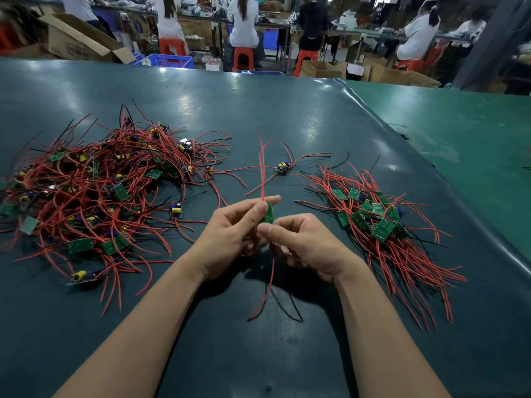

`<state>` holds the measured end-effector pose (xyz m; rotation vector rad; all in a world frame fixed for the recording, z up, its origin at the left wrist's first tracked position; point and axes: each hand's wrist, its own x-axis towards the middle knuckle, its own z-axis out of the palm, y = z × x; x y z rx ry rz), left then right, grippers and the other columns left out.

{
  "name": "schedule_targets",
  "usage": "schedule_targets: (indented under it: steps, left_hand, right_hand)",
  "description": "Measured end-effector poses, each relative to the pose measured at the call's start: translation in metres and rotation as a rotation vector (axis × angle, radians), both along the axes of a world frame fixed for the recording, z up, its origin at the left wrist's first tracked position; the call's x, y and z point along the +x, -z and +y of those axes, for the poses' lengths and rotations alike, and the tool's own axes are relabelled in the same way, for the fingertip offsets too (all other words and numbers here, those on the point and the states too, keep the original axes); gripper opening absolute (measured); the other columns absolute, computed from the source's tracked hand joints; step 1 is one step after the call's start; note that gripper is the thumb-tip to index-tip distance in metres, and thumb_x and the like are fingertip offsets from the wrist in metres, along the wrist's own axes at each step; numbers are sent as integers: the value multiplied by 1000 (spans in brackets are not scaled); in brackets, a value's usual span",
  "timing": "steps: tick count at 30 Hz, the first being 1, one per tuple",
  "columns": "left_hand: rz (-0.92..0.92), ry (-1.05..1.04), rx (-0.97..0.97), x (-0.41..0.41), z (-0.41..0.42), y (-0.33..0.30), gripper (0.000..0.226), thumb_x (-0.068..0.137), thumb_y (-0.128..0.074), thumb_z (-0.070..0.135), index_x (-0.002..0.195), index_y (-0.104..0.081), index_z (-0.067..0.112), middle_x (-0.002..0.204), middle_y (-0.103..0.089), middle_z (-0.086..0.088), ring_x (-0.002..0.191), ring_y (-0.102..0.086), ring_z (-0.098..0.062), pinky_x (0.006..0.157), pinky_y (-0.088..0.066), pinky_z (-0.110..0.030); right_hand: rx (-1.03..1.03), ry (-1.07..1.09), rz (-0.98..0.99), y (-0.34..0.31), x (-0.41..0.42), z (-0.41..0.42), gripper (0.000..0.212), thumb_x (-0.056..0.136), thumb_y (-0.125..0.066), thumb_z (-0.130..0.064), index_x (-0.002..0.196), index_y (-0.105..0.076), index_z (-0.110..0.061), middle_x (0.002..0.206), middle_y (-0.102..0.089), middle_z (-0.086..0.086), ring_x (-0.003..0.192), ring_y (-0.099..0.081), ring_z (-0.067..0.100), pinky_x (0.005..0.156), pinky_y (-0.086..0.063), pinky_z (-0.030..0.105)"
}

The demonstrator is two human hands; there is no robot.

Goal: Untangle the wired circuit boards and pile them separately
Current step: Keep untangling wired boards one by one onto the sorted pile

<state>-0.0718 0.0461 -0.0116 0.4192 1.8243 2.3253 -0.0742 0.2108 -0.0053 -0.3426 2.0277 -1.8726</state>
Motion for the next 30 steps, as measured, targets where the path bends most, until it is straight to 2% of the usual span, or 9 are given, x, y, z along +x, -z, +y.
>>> schedule_targets:
  steps: [4,7,11,13,16,20,22,26,30]
  left_hand:
    - [-13,8,-61,0,0,0,39,89,-53,38,122,-67,24,51,-28,3,41,-25,-9,42,-17,-20]
    - [-30,8,-39,0,-1,-1,36,87,-55,33,119,-69,25,51,-25,0,41,-24,-10,43,-19,-22]
    - [-68,39,-8,1,-1,-2,36,89,-54,29,120,-68,20,45,-24,2,36,-23,-7,40,-21,-19]
    - [-93,50,19,0,-1,-3,35,89,-53,27,119,-68,16,43,-24,3,35,-22,-7,40,-23,-17]
    - [-126,46,87,-2,-1,-3,38,88,-52,28,118,-67,9,41,-25,-1,35,-21,-11,38,-29,-19]
    - [-72,-177,202,-9,-4,-2,39,85,-62,26,113,-67,-1,43,-26,1,38,-21,-11,40,-25,-19]
    - [-19,-379,283,-13,-10,-3,36,84,-57,28,101,-69,-1,41,-28,2,38,-22,-9,40,-23,-19]
    - [143,-781,274,-16,-24,-4,25,87,-54,26,77,-66,7,40,-34,7,39,-25,-8,42,-20,-23]
    - [148,-873,214,-16,-21,-3,25,89,-55,26,72,-65,10,40,-33,8,38,-26,-8,41,-21,-23]
  right_hand:
    - [-31,49,29,0,-1,0,21,84,-72,-32,68,-66,-21,51,-52,-2,34,-41,6,32,-26,15]
    - [-91,59,21,1,-2,-1,26,76,-73,-41,80,-68,-16,51,-53,-2,34,-42,7,32,-26,14]
    - [-93,75,-42,-2,-2,1,34,79,-66,-52,82,-72,-19,52,-55,-1,36,-45,8,34,-28,15]
    - [-107,73,-48,-3,-1,1,26,83,-66,-45,83,-70,-20,54,-57,2,37,-48,10,32,-30,15]
    - [-183,152,-38,-3,-1,-3,7,90,-67,-20,87,-62,-17,57,-61,6,38,-53,14,32,-35,17]
    - [-341,410,52,-8,-4,-5,9,92,-64,-9,89,-57,-14,62,-66,6,44,-59,14,34,-37,17]
    - [-445,526,115,-10,-6,-3,9,94,-61,-6,94,-54,-11,70,-71,8,53,-67,17,38,-43,19]
    - [-679,785,194,-15,-13,2,22,95,-57,-1,115,-46,-2,85,-75,9,63,-72,20,42,-49,21]
    - [-878,1016,97,-13,-16,6,14,98,-55,-1,109,-47,-4,119,-68,9,75,-74,24,50,-54,22]
